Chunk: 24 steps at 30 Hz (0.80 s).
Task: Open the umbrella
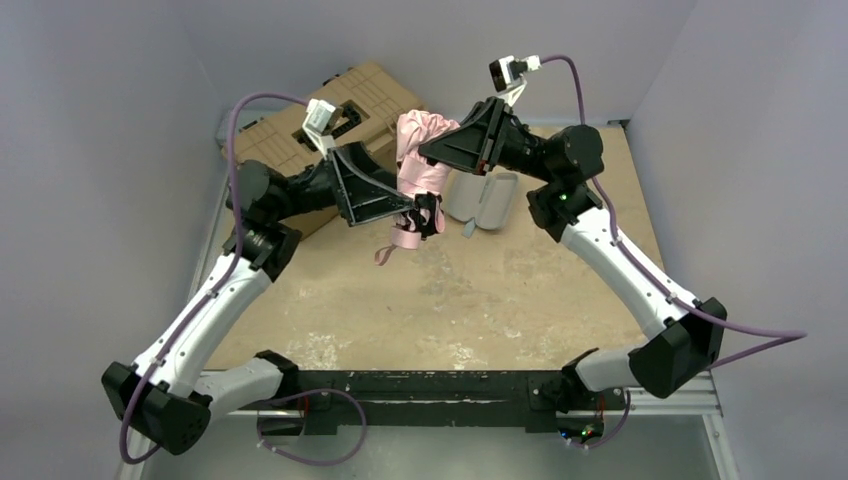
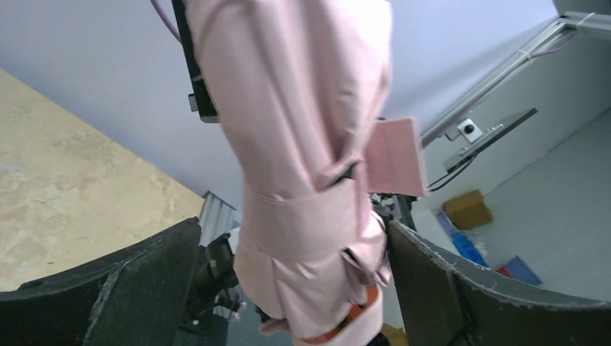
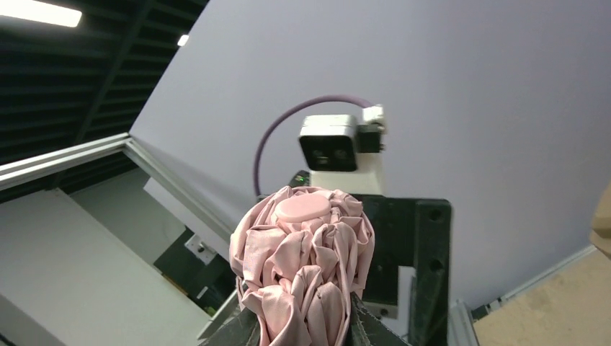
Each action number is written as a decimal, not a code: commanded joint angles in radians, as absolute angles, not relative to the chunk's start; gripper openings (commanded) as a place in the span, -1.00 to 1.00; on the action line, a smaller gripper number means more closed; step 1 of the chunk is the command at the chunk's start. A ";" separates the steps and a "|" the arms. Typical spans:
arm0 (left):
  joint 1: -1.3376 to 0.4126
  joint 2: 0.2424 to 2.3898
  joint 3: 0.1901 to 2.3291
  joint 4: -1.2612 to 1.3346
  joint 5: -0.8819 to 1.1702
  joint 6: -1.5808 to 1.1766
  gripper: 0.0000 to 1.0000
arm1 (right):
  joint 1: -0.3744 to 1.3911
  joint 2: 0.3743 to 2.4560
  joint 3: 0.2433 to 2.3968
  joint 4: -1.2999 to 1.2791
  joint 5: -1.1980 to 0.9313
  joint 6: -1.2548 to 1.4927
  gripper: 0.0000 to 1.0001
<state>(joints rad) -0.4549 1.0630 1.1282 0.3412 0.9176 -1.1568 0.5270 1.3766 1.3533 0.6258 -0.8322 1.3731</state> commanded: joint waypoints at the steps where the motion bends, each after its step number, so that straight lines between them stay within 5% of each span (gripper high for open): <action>1: -0.505 1.140 1.089 0.733 0.941 -1.413 0.91 | 0.542 1.391 1.417 0.861 -0.838 1.489 -1.00; 6: -0.545 1.162 1.062 0.850 0.882 -1.485 0.62 | 0.553 1.438 1.446 0.965 -0.848 1.554 -1.00; 7: -0.549 1.172 1.070 0.865 0.882 -1.499 0.41 | 0.555 1.440 1.443 0.966 -0.849 1.554 -1.00; 11: -0.555 1.195 1.074 0.917 0.855 -1.559 -0.98 | 0.559 1.426 1.402 0.957 -0.849 1.539 -1.00; 14: -0.555 1.162 1.066 0.788 0.833 -1.515 -1.00 | 0.558 1.388 1.406 0.766 -0.882 1.410 -1.00; 17: -0.556 1.088 1.148 0.314 0.775 -1.219 -1.00 | 0.549 1.330 1.519 0.174 -0.773 1.027 0.18; 18: -0.556 1.068 1.191 0.107 0.724 -1.102 -1.00 | 0.549 1.324 1.568 -0.020 -0.713 0.917 0.41; 20: -0.558 1.053 1.269 -0.171 0.636 -0.958 -1.00 | 0.546 1.316 1.640 -0.288 -0.581 0.771 0.61; 24: -0.568 1.080 1.382 -0.517 0.447 -0.794 -1.00 | 0.545 1.307 1.724 -0.649 -0.306 0.646 0.65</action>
<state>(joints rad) -0.5602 1.0908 1.2572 -0.0422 0.6945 -1.0752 0.5465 1.3403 1.6321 -0.1036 -0.6151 0.9287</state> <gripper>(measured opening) 0.361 0.824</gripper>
